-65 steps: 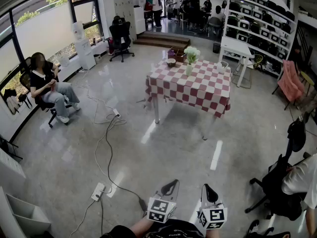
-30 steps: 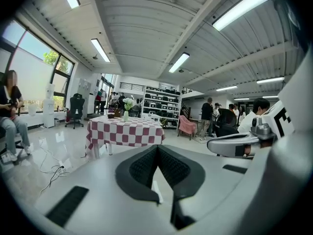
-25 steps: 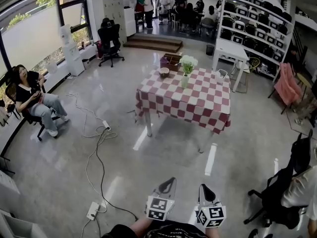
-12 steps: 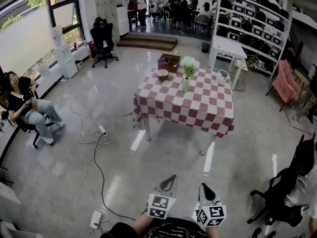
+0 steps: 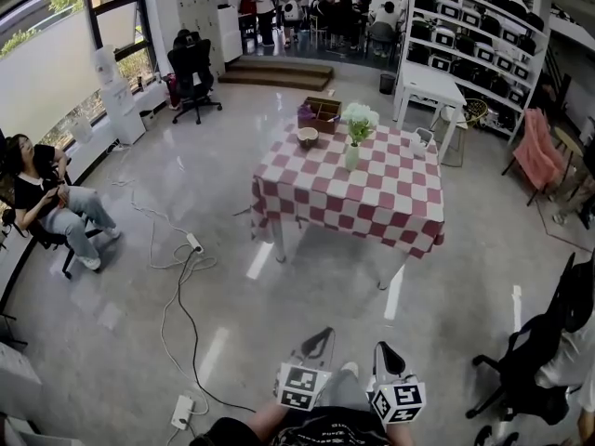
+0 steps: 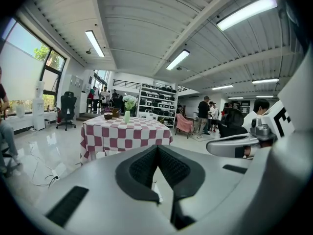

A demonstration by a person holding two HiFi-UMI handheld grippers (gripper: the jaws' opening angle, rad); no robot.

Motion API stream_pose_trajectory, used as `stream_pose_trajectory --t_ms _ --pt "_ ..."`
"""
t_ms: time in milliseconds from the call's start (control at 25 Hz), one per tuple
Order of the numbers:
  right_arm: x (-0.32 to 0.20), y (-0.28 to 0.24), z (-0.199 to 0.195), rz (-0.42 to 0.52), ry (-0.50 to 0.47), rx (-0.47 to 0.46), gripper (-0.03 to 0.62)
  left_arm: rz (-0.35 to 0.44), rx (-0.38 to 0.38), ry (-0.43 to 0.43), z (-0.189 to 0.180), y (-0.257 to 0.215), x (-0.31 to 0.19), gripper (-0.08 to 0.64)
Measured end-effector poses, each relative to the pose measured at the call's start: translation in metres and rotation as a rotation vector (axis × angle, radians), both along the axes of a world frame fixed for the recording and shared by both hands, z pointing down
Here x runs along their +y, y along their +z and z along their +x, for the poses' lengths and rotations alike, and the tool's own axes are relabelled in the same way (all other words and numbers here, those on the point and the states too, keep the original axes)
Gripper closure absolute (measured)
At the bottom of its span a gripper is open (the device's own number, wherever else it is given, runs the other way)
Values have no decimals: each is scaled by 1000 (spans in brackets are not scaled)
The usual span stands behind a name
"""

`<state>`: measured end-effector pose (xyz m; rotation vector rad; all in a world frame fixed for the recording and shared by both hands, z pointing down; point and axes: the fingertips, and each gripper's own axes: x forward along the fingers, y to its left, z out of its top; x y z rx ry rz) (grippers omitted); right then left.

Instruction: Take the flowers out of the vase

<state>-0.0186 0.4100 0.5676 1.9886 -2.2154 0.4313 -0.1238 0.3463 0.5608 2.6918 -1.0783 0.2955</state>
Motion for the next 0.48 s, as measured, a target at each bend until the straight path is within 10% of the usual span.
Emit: stream_pose_trajectory --t_ms 480 --pt "-43 4 8 -3 -67 -8 586 -15 -26 -96 -9 7 -30 549"
